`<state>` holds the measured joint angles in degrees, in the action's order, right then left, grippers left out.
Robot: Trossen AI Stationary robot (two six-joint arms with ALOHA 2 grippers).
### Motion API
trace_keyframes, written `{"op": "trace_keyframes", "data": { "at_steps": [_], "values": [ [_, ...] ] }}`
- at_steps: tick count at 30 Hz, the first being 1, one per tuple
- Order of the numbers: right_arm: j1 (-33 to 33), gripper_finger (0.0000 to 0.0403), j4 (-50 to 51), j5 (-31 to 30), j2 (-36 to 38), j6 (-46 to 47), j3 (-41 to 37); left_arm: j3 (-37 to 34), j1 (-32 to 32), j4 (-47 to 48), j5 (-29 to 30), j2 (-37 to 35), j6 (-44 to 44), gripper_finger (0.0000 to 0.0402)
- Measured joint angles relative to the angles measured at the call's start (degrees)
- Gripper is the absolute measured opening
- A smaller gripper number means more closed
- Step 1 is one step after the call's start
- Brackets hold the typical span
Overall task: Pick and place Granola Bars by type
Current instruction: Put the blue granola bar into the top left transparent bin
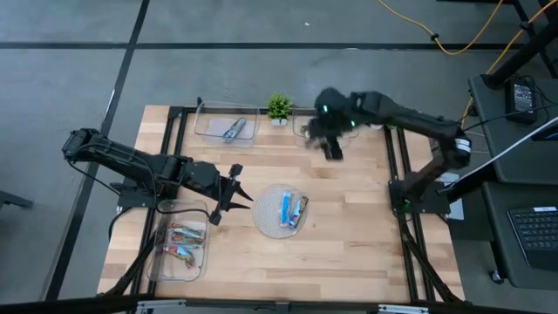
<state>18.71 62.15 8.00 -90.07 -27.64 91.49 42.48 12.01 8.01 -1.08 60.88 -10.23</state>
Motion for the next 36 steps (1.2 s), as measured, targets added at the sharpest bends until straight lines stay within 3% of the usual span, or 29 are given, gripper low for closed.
{"op": "trace_keyframes", "data": {
  "at_steps": [7,13,18,25,36],
  "values": [
    [-16.71,0.0211,-1.13,3.28,4.89,-0.99,-11.34,-0.02,0.0,1.25,0.02,0.0,0.69,0.01],
    [-25.24,0.0211,-12.49,1.13,4.79,1.19,-22.82,-0.02,0.0,0.9,0.01,0.0,0.65,0.01],
    [-27.6,0.0211,-24.0,-5.06,4.75,2.08,-31.13,-0.02,0.0,0.82,0.02,0.0,0.67,0.01],
    [-27.92,0.0211,-39.73,-6.86,4.73,1.8,-39.13,-0.02,0.0,0.78,0.02,0.01,0.56,0.01],
    [-27.92,0.0211,-45.84,-6.42,-0.64,-1.13,-40.97,-0.02,0.0,-0.64,0.03,0.01,0.52,0.01]
  ]
}}
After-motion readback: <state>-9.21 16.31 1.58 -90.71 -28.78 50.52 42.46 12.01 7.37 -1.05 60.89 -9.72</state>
